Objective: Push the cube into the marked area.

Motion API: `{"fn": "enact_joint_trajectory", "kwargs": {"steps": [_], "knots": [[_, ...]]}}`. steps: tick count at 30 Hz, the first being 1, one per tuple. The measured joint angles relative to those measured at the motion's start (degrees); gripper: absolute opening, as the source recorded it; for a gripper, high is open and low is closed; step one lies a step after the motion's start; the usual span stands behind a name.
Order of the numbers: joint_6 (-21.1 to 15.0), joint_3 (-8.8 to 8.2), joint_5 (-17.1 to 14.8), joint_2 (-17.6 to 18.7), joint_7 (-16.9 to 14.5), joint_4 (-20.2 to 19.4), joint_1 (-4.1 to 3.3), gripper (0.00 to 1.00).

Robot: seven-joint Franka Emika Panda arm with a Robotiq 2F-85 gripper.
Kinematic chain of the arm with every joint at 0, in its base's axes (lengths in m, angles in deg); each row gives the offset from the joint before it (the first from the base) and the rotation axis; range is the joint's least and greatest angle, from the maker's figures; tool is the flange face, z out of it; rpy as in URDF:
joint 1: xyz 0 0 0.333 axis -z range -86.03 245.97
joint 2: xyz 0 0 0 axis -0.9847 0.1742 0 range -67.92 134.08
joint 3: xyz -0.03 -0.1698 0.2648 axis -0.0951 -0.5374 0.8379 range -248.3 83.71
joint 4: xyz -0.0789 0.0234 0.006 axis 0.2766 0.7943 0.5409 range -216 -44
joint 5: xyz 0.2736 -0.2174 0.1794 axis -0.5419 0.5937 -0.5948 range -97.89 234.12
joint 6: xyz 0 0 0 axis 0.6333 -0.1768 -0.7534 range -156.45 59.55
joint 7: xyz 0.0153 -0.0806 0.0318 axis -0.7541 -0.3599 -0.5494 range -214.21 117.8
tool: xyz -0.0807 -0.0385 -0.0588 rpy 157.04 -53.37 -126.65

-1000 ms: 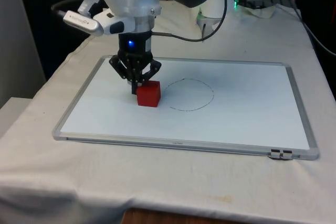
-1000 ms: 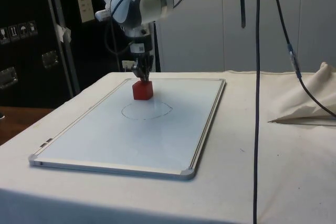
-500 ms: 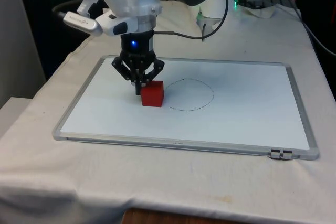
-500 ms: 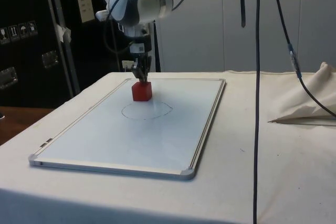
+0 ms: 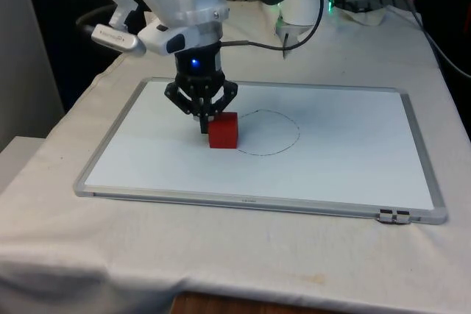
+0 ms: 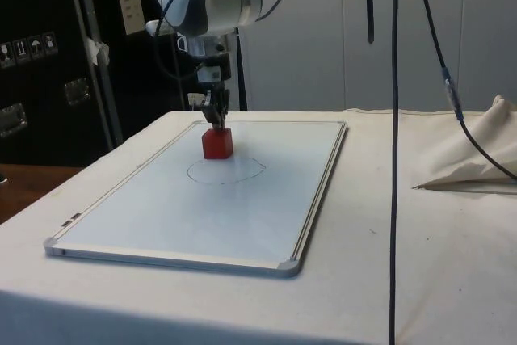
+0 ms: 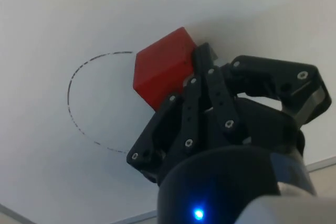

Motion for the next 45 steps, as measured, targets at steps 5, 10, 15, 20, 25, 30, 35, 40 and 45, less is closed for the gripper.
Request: {"fn": "enact_joint_trajectory", "kwargs": {"steps": [5, 10, 15, 20, 25, 30, 35, 40, 45], "knots": [[1.89, 0.23, 0.00, -0.23, 0.34, 0.23, -0.52, 0.00], [3.61, 0.34, 0.00, -0.69, 0.63, 0.23, -0.97, 0.00], [6.19, 0.74, 0.00, -1.26, 0.86, 0.34, -1.55, 0.00], [7.62, 1.09, -0.06, -1.38, 0.86, 0.57, -1.66, 0.00], [9.45, 1.43, -1.09, -1.26, 0.40, 1.60, -1.55, 0.00], [10.20, 1.49, -1.43, -0.97, 0.00, 2.01, -1.43, 0.00], [10.37, 1.55, -1.49, -0.80, 0.06, 2.64, -1.38, 0.00], [11.46, 0.97, -1.49, 0.57, 0.69, 5.50, -0.69, 0.00], [12.78, 0.00, -1.26, 1.32, 1.32, 7.73, -0.69, 0.00]]}}
